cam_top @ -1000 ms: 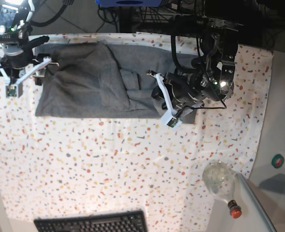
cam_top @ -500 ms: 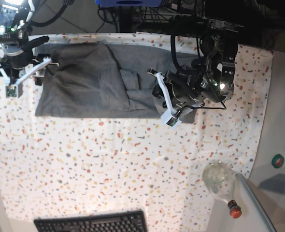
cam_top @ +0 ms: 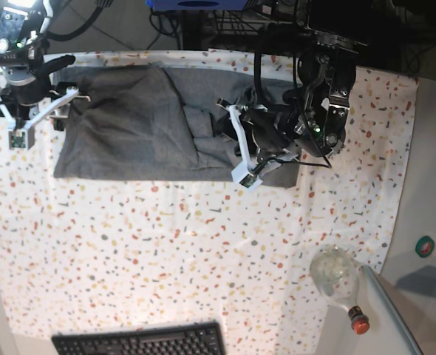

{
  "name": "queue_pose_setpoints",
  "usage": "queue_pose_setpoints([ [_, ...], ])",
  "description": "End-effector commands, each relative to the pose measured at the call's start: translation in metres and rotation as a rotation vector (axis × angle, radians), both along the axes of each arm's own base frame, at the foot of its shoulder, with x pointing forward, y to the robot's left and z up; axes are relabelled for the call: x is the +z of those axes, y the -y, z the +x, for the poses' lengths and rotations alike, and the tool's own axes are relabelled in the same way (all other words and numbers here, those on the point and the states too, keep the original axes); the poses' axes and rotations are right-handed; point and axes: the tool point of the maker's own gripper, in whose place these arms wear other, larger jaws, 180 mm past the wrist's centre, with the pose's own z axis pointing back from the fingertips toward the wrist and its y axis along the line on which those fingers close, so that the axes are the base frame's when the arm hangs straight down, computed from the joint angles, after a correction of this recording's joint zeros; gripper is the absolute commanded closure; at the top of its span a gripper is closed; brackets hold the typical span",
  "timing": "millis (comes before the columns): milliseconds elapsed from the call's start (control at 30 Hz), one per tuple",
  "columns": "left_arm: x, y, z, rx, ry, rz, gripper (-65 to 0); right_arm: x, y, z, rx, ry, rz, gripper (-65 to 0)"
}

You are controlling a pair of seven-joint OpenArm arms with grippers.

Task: Layout the t-shirt on the table in an organized manner, then fold the t-shirt properly
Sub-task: 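Push the strip end with the left gripper toward the right gripper, then regrasp the strip ends with both grippers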

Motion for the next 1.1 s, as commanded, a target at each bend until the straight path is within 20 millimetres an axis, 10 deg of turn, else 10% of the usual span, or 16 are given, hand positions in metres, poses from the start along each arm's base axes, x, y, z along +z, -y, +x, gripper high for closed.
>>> queue_pose_setpoints([
  [0, 0.013, 0.007, 0.012, -0.002, 0.048, -0.032, -35.4, 0.007, 0.002, 0.005, 0.002, 0.033, -0.010, -31.4],
  [200, 0.017, 0.044, 0.018, -0.125, 0.062, -0.043, -43.3, 0.007, 0.002, 0.005, 0.002, 0.033, -0.010, -31.4],
  [467, 0.029, 0.149, -0.004, -0.461, 0.081, -0.063, -42.8, 0.007, 0.002, 0.005, 0.003, 0.033, -0.009, -31.4],
  [600, 0.056, 0.158, 0.000, -0.494, 0.173, -0.084, -42.5, 0.008, 0.002, 0.005, 0.002, 0.034, -0.010, -31.5],
  [733, 0.067, 0.090, 0.030, -0.345, 0.242, -0.032, -36.2, 0.014, 0.001, 0.012, 0.009, 0.059, -0.012, -31.8],
  [867, 0.055, -0.054, 0.051, 0.016, 0.212, 0.097, -1.2, 0.022, 0.002, 0.029, 0.005, 0.100, -0.009, -31.4],
  [1067, 0.049, -0.264, 0.011, 0.519, 0.128, 0.294, 0.0, 0.038, 0.019, 0.049, -0.072, 0.185, 0.038, -33.5],
])
